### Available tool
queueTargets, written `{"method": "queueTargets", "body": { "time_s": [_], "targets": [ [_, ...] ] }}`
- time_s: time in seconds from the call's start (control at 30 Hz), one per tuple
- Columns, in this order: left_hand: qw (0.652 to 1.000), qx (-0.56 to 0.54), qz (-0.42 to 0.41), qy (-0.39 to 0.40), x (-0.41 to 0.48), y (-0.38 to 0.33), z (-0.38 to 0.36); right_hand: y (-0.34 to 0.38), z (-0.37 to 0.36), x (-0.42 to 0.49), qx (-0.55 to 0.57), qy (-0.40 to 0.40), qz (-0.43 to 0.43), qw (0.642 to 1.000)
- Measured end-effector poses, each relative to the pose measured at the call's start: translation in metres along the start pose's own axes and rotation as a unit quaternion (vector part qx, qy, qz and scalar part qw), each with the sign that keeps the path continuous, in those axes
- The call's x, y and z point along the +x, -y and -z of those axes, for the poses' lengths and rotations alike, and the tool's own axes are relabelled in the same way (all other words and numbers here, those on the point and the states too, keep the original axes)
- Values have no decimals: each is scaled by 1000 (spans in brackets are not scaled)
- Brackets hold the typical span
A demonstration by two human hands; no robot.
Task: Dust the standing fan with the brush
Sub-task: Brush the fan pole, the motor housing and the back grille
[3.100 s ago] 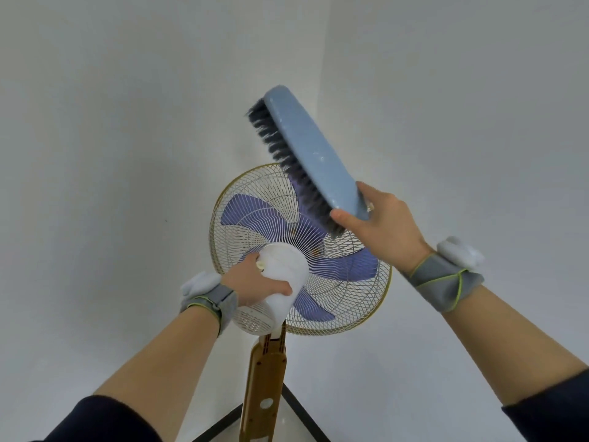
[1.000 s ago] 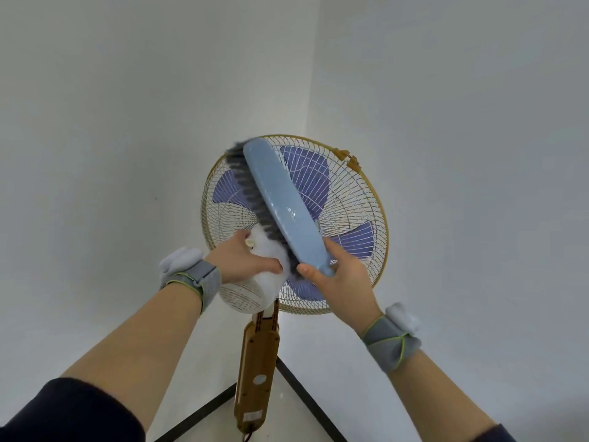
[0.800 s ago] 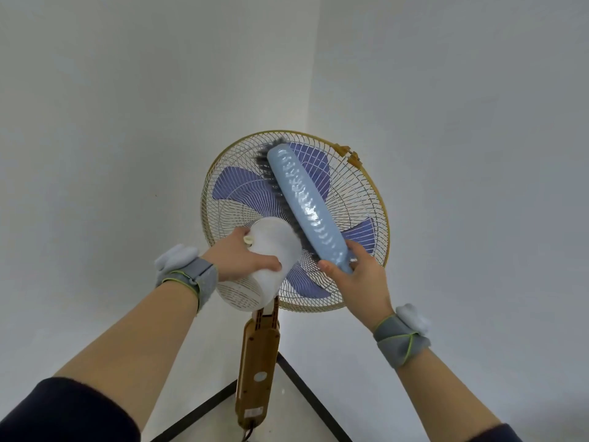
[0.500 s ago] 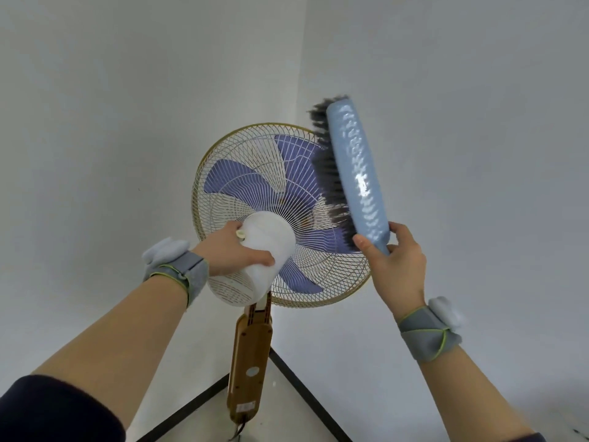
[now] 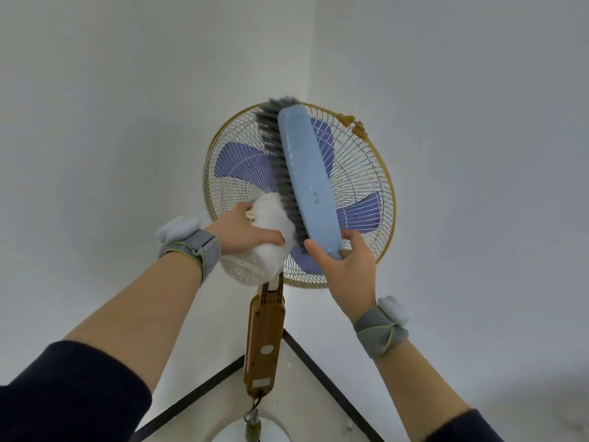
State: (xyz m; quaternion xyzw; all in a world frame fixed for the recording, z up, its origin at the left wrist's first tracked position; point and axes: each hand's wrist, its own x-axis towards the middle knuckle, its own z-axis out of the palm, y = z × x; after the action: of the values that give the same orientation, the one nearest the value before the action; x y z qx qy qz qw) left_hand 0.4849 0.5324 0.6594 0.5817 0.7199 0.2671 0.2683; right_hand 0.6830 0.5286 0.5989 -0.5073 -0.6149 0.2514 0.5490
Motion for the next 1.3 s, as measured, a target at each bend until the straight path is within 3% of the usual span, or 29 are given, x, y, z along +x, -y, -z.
{"method": "queueTargets", "body": {
  "time_s": [0.3,0.5,0.67,0.77,0.93,1.07,1.3],
  "targets": [
    [1000,13,-2,12,3,-2,-1,-15,12,9,-24,-75,-79,994],
    [1000,6,-14,18,0,-5,-3,-22,35,5,40,-127,-85,987],
    [1000,3,-20,18,-4,-6,-3,-25,50,5,79,-228,-138,961],
    [1000,5,-19,18,-6,-7,-4,-18,55,5,97,-266,-127,951],
    [1000,5,-19,19,-9,-8,-3,-1,24,-19,173,-151,-56,972],
    [1000,-1,-15,12,-13,-8,-3,-10,-15,-30,138,-55,-71,986],
    [1000,6,-7,14,-18,-8,0,-33,-12,-27,82,-50,-118,988]
  ]
}}
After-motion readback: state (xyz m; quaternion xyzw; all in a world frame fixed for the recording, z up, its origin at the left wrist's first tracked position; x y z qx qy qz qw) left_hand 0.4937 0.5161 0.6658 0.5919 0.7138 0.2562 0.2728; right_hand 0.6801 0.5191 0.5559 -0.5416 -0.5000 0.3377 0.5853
